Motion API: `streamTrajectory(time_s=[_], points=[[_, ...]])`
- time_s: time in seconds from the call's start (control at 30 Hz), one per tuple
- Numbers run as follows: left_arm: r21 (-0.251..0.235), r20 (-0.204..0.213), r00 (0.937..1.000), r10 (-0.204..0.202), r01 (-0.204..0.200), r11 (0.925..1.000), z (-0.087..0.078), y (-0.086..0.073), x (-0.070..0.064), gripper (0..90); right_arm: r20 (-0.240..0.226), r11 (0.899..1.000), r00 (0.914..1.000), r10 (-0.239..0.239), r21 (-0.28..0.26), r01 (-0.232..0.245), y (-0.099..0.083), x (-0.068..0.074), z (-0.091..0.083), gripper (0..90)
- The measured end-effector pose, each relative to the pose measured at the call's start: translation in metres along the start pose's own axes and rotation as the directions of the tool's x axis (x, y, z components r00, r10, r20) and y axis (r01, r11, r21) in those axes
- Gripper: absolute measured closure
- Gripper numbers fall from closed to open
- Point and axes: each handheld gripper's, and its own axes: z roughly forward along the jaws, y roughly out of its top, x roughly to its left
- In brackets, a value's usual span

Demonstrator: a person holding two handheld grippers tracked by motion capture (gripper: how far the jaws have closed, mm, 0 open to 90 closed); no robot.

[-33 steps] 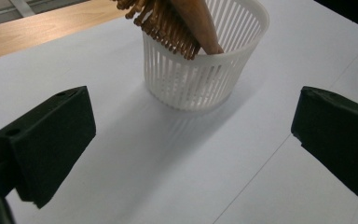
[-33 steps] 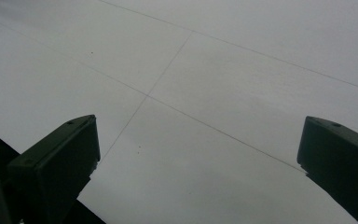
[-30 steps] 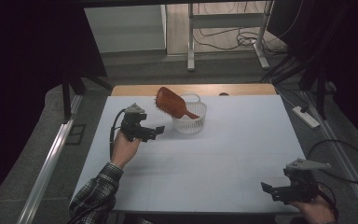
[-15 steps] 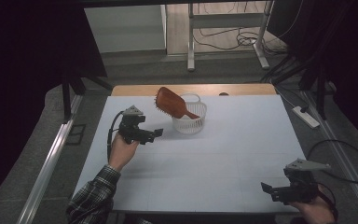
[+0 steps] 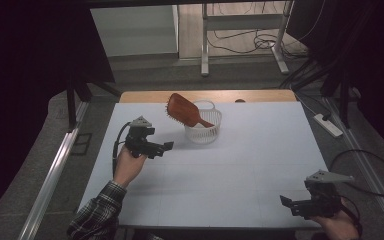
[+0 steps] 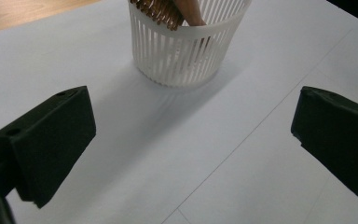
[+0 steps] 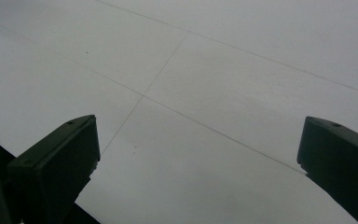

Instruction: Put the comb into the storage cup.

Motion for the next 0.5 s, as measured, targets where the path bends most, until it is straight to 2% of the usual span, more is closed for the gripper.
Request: streamTrajectory(time_s=[0.5], points=[[0.01,-0.001,1.0,0.001,-0.001,1.0,-0.0093,-0.0081,-0.0061,0.0,0.002,1.0,1.0,-0.003,0.001,0.003,0.0,0.0003,0.0,0.0]])
